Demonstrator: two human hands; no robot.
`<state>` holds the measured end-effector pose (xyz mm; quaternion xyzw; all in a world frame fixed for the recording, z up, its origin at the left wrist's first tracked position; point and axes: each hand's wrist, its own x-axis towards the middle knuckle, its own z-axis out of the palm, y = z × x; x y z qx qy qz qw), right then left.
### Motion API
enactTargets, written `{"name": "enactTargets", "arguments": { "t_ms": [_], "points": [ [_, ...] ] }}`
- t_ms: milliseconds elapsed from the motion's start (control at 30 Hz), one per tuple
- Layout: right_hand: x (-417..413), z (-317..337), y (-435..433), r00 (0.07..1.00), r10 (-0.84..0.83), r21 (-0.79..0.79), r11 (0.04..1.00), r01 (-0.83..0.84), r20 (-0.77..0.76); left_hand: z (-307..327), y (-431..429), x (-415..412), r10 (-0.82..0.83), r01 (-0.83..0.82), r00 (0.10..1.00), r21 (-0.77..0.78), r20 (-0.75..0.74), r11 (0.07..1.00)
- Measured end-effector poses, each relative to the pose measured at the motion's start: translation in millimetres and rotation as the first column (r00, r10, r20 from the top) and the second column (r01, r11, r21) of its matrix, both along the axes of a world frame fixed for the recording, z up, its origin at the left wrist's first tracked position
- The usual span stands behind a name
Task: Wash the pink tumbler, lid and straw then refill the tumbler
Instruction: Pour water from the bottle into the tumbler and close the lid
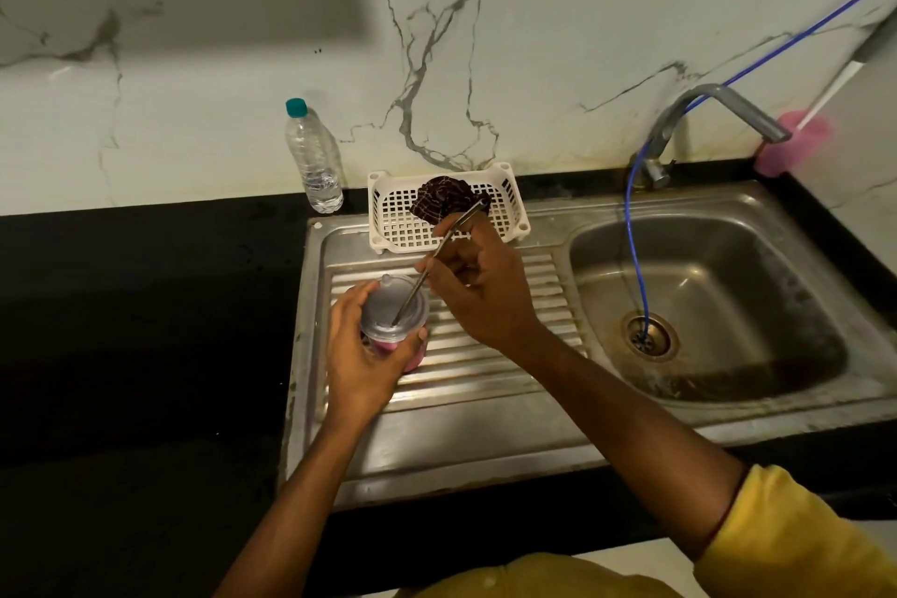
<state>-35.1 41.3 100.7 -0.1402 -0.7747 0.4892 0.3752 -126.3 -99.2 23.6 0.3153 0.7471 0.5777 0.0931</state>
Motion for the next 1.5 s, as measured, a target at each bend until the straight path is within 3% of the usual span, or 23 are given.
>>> {"name": "enactTargets", "arguments": {
  "t_ms": [133, 233, 300, 400, 633, 800, 900, 1033, 1167, 1267, 1367, 1500],
  "points": [
    [-5, 2, -3, 0.987, 0.091, 0.237, 0.964, -0.120, 0.130, -2, -1, -1, -0.013, 0.013, 1.000, -0.006, 0.000, 1.000],
    [-12, -3, -6, 0.954, 0.099, 0.478, 0.847, -0.230, 0.283, -4, -1, -3, -0.036, 0.035, 0.999, 0.012, 0.028, 0.999],
    [-16, -10, -8, 0.936, 0.118, 0.530, 0.798, -0.287, 0.330, -5, -2, -3, -0.040, 0.039, 0.999, 0.029, 0.035, 0.999],
    [-15, -20, -9, 0.929, 0.134, 0.511, 0.803, -0.306, 0.346, -5, -2, -3, -0.055, 0.054, 0.998, 0.039, 0.031, 0.998],
    [-4, -27, 1, 0.967, 0.006, 0.390, 0.914, -0.109, 0.257, -9, -3, -5, -0.059, 0.054, 0.994, 0.054, 0.092, 0.997],
    [-2, -43, 3, 0.906, 0.042, 0.309, 0.932, -0.187, 0.421, -20, -14, -2, -0.053, 0.042, 0.974, 0.052, 0.220, 0.998],
    [-10, -57, -3, 0.850, 0.068, 0.201, 0.959, -0.200, 0.523, -31, -33, -4, -0.016, 0.024, 0.981, -0.041, 0.193, 0.999],
    [-21, -64, -15, 0.839, 0.084, 0.105, 0.981, -0.165, 0.538, -47, -55, 0, -0.028, 0.046, 0.996, -0.227, 0.081, 0.973],
    [-28, -66, -14, 0.850, -0.029, 0.177, 0.981, -0.077, 0.527, -68, -67, 11, -0.100, 0.049, 0.990, -0.432, -0.096, 0.900],
    [-21, -66, -3, 0.862, -0.055, 0.218, 0.974, -0.066, 0.505, -80, -67, 21, -0.190, 0.069, 0.972, -0.599, -0.141, 0.798],
    [-7, -62, 12, 0.859, -0.061, 0.161, 0.987, -0.025, 0.508, -90, -63, 26, -0.248, 0.024, 0.937, -0.664, -0.246, 0.748],
    [15, -55, 39, 0.815, -0.090, 0.088, 0.995, 0.048, 0.573, -91, -63, 30, -0.243, 0.034, 0.947, -0.688, -0.210, 0.725]
  ]
}}
